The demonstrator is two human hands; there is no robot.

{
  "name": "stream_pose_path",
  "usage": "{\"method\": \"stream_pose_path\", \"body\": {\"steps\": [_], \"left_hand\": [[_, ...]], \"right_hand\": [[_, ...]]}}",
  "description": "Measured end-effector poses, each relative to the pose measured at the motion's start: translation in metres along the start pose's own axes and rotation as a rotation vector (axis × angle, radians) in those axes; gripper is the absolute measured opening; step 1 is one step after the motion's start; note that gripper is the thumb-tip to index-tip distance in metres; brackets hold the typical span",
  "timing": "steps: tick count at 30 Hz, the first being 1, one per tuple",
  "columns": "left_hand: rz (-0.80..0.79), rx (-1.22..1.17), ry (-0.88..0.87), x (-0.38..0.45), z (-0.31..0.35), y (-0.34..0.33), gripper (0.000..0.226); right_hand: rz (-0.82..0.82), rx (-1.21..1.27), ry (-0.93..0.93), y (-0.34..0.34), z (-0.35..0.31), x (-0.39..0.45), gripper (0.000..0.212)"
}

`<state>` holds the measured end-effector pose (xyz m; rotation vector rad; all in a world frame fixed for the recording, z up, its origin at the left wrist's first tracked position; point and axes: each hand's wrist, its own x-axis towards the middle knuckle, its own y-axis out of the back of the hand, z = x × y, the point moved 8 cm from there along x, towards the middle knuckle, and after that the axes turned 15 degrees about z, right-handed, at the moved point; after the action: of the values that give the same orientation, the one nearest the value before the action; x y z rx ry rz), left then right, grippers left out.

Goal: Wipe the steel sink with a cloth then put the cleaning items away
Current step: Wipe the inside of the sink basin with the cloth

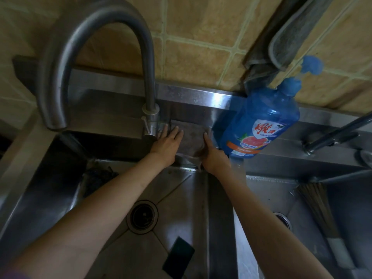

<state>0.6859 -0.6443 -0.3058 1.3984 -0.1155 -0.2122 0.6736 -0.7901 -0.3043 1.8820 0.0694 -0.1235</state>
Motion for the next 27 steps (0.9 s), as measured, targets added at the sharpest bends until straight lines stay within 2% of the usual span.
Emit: {"method": "stream_pose_path", "body": {"steps": [3,7,11,14,18,22,25,27], "left_hand": [[0.056,-0.059,-0.005,-0.008,0.001,0.002,0.080],[0.307,-0.141,-0.012,-0.025,-0.006,0.012,0.065],[0.387,-0.180,0.008,-0.026,-0.003,0.016,0.055],[0.369,-0.166,0.073,-0.033,-0.004,0.012,0.051],[0.243,-0.196,0.198,-0.039,-0.018,-0.003,0.062],[0.195,-0.522,0.248,-0.033,-0.021,-0.009,0.065],[0.234,-0.712,0.357,-0.030,-0.022,-0.005,0.050],[0.261,-0.751,0.393,-0.028,-0.022,-0.002,0.039]], "right_hand": [[0.049,0.114,-0.050,0.002,-0.002,-0.005,0.076],[0.101,0.200,-0.089,0.000,0.001,-0.007,0.072],[0.130,0.322,-0.120,-0.002,-0.002,-0.007,0.066],[0.145,0.399,-0.166,-0.006,-0.001,-0.007,0.065],[0.151,0.431,-0.188,-0.004,0.001,-0.007,0.066],[0.169,0.467,-0.173,0.002,-0.005,-0.005,0.064],[0.191,0.493,-0.200,0.003,-0.006,-0.005,0.064],[0.200,0.515,-0.215,0.002,-0.007,-0.006,0.064]]}}
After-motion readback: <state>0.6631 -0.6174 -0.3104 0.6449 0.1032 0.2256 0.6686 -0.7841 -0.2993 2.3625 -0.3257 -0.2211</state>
